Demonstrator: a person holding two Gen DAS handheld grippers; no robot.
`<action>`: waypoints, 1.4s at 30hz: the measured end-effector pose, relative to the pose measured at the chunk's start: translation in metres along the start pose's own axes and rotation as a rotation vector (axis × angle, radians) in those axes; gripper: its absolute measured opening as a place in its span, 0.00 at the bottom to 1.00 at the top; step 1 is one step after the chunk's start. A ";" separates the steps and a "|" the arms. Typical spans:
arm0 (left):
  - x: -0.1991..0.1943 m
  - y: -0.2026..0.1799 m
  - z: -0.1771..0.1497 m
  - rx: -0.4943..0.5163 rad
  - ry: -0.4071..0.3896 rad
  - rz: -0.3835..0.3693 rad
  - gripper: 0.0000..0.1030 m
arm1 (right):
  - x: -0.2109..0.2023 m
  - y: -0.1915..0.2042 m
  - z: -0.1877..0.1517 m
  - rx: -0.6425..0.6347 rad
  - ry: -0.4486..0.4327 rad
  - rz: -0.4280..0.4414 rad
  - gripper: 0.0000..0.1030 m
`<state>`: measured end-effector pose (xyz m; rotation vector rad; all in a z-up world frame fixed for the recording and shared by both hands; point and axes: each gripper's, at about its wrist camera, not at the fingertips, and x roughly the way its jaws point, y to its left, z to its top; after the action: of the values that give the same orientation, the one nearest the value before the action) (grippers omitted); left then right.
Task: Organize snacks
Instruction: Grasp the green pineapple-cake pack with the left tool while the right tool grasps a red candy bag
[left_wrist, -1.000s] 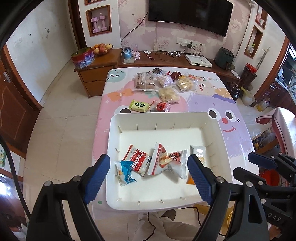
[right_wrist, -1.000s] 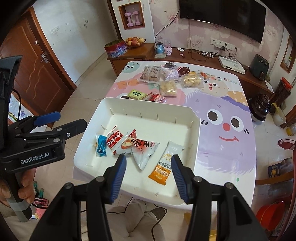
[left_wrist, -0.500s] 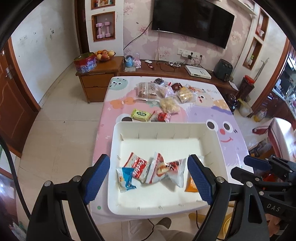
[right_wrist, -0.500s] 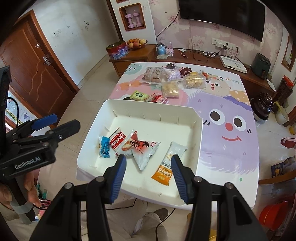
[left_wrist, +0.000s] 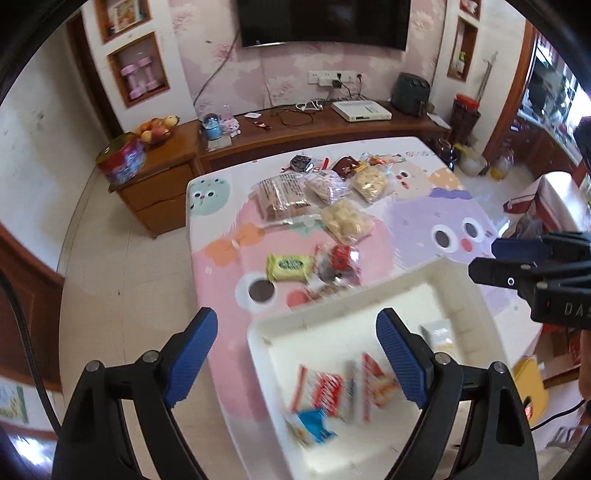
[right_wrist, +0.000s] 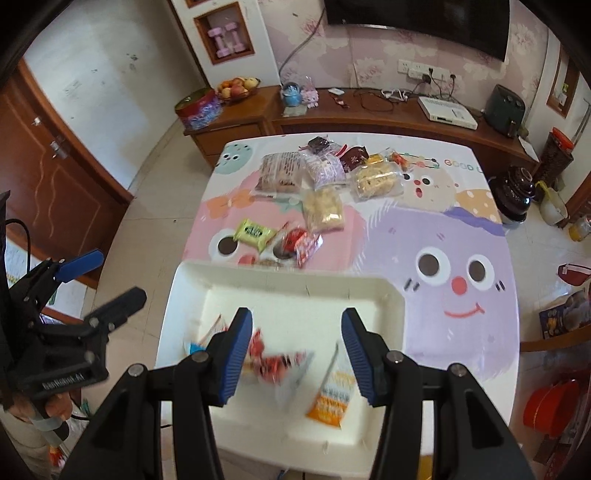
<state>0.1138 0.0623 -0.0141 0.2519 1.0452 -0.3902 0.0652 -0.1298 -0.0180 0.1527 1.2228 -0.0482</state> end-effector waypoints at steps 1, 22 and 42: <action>0.015 0.007 0.010 0.004 0.017 -0.012 0.85 | 0.008 0.001 0.008 0.008 0.011 -0.003 0.50; 0.211 0.051 0.053 0.027 0.325 -0.129 0.85 | 0.247 -0.021 0.082 0.294 0.409 -0.008 0.50; 0.279 0.027 0.061 0.042 0.508 -0.120 0.61 | 0.240 -0.060 0.072 0.350 0.371 -0.036 0.45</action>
<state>0.2973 0.0096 -0.2287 0.3366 1.5570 -0.4686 0.2072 -0.1885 -0.2248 0.4607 1.5810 -0.2754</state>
